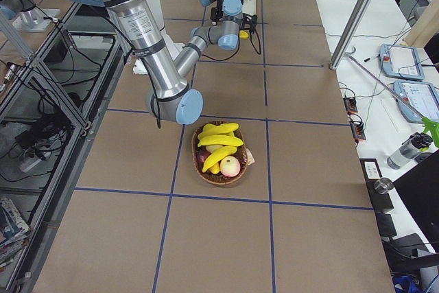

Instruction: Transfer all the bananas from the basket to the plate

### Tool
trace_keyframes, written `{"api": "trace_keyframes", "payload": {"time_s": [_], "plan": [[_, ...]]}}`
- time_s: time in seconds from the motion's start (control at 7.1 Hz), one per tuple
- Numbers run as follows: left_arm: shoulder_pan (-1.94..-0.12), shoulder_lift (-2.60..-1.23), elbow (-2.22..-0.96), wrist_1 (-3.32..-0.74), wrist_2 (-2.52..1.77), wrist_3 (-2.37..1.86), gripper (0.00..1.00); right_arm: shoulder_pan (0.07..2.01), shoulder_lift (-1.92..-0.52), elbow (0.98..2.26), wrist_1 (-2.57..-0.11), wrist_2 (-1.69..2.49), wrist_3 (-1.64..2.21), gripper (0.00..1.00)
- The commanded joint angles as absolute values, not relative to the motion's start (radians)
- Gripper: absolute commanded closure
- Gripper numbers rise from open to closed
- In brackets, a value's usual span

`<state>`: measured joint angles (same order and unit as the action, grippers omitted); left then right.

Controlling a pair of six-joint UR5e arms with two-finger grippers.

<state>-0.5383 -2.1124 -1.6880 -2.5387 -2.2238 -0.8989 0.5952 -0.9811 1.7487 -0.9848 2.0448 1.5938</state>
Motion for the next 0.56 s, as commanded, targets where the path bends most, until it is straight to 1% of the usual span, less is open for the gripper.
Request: {"api": "trace_keyframes", "payload": {"time_s": [0.0,0.14,0.28,0.42], "plan": [[-0.529,-2.112,-1.687,-2.539,-2.223,-0.899,0.32,0.595,-0.98,1.749,-0.985,2.045,1.594,0.75],[-0.529,-2.112,-1.687,-2.537,-2.224,-0.9,0.43,0.595,-0.98,1.749,-0.985,2.045,1.594,0.72],[-0.529,-2.111,-1.687,-2.537,-2.223,-0.9,0.66,0.595,-0.98,1.749,-0.985,2.045,1.594,0.59],[-0.531,-2.109,-1.687,-2.537,-2.223,-0.903,0.91,0.595,-0.98,1.749,-0.985,2.043,1.594,0.22]]}}
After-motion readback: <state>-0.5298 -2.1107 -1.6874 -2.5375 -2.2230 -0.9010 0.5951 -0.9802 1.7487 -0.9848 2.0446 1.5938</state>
